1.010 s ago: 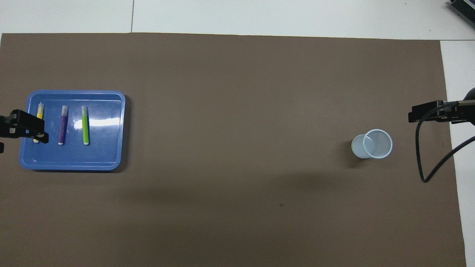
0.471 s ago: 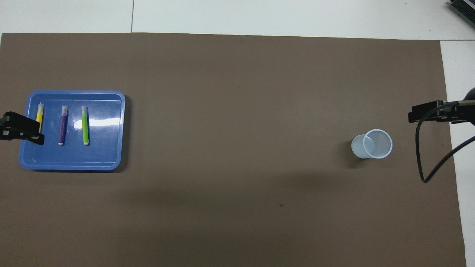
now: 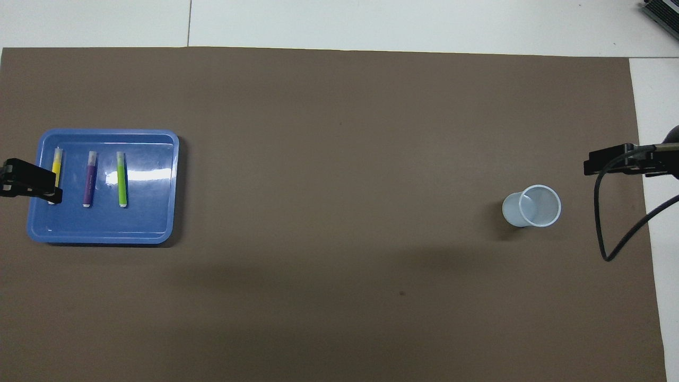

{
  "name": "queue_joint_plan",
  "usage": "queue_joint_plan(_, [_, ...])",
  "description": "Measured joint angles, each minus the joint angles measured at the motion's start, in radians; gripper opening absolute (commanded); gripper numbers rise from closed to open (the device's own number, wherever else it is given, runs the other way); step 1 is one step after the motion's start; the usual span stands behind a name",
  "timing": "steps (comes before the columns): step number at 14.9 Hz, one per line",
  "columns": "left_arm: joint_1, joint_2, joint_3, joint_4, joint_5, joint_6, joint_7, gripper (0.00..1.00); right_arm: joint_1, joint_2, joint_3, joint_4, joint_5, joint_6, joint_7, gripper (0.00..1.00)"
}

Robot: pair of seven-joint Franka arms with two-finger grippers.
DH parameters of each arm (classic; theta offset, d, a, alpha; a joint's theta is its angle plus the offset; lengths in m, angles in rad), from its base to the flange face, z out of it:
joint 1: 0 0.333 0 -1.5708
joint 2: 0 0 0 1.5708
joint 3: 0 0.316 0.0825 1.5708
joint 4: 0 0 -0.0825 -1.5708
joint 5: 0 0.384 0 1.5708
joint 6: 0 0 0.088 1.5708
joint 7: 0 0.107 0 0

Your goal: Right arm passes pens to left for tray arrangement

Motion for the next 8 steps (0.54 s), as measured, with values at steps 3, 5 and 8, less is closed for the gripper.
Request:
queue_joint_plan(3, [0.0,0.0,0.0,-0.001,0.0,0.003,0.002,1.0,0.0,0.0,0.0,0.0,0.0,0.0,0.0,1.0])
queue_joint_plan(5, [0.0,0.0,0.0,-0.001,0.0,0.009,0.003,1.0,0.0,0.0,0.0,0.0,0.0,0.0,0.0,1.0])
queue_joint_plan(8, [0.0,0.0,0.0,-0.002,0.0,0.022,0.003,1.0,0.0,0.0,0.0,0.0,0.0,0.0,0.0,1.0])
